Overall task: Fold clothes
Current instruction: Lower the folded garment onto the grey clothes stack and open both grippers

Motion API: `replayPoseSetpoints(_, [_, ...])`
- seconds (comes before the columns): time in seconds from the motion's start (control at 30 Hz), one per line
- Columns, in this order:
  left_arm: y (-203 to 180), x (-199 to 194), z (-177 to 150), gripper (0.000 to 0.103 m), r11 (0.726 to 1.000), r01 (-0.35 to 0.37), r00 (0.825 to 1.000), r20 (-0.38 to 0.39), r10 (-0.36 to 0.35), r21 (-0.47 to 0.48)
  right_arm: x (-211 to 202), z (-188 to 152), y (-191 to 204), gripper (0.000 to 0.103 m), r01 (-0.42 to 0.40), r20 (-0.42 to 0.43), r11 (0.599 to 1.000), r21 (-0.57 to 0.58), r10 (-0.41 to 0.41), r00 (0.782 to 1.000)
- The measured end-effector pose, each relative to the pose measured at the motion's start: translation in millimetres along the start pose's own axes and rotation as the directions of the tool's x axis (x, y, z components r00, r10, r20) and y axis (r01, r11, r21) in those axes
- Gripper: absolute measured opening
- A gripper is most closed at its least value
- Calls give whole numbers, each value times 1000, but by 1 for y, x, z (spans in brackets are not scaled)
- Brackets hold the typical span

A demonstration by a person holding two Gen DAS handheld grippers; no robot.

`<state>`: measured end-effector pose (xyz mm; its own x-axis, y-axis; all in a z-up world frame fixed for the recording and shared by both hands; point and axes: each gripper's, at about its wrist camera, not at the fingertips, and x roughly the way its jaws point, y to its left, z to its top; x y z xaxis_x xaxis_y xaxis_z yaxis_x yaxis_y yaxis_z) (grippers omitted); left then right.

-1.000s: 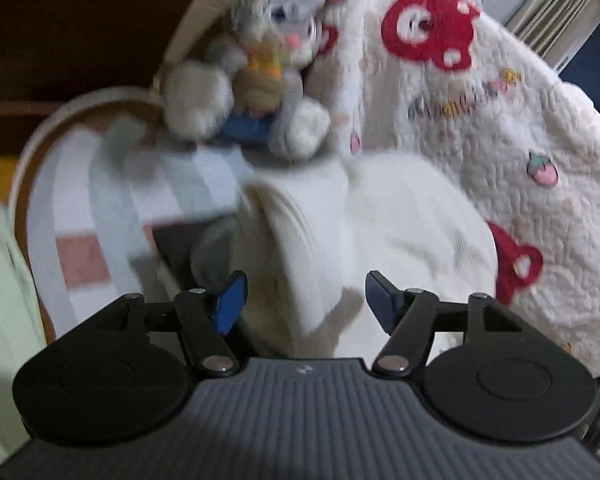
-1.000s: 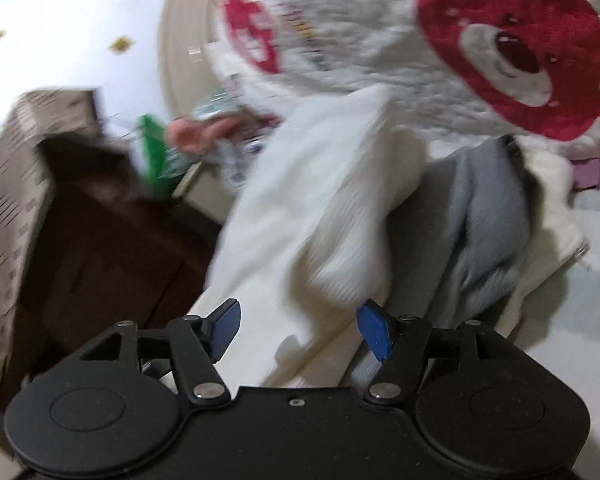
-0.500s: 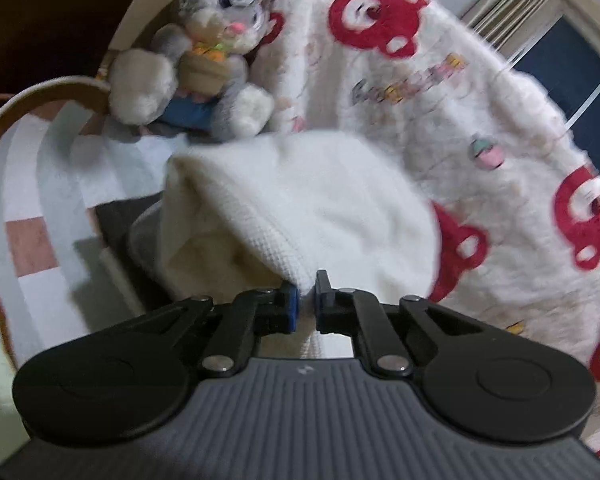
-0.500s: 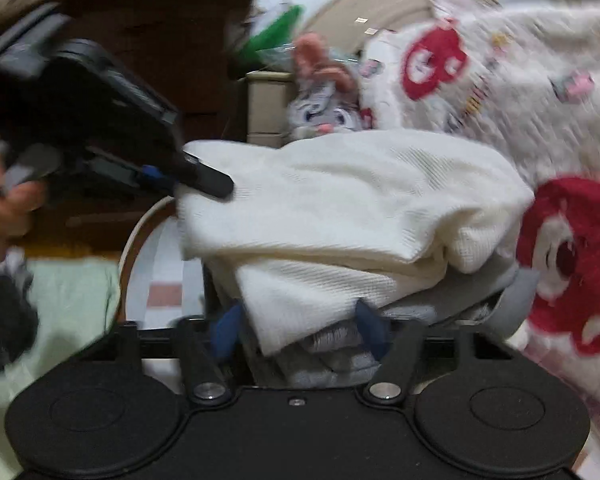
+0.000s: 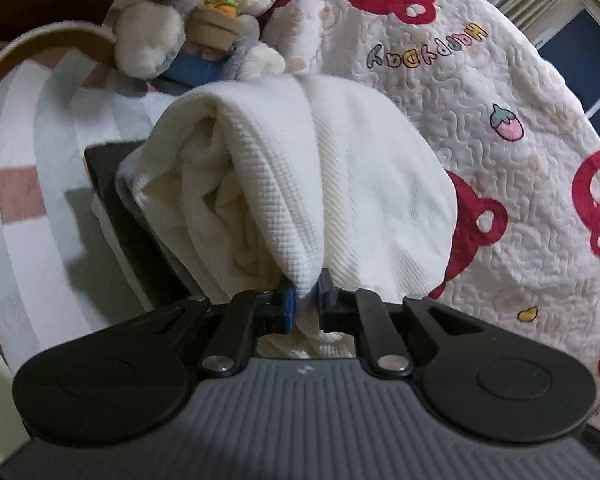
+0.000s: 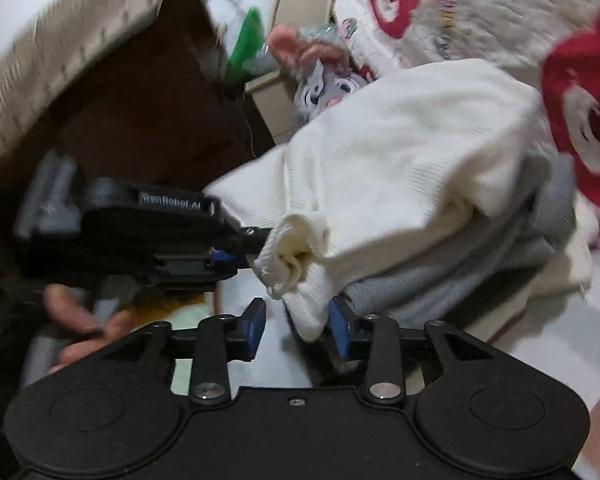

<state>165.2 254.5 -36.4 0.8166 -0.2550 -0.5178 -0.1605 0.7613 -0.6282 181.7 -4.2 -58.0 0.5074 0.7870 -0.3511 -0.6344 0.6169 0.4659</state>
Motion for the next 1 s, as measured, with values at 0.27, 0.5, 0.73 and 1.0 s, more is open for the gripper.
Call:
replayPoseSetpoints(0.27, [-63, -41, 7, 29, 902, -98, 993, -12, 113, 420, -26, 65, -96, 71, 23, 182, 919, 393, -103, 978])
replayPoseSetpoints(0.5, [-55, -29, 0, 45, 839, -69, 973, 223, -64, 540, 43, 103, -131, 48, 50, 63, 907, 418, -84, 994])
replayPoseSetpoints(0.73, [-38, 17, -21, 44, 906, 66, 998, -33, -57, 418, 58, 114, -150, 31, -204, 266, 863, 461, 85, 960])
replayPoseSetpoints(1.0, [-78, -26, -14, 53, 850, 126, 992, -38, -124, 512, 60, 73, -167, 60, -115, 246, 801, 587, -42, 968])
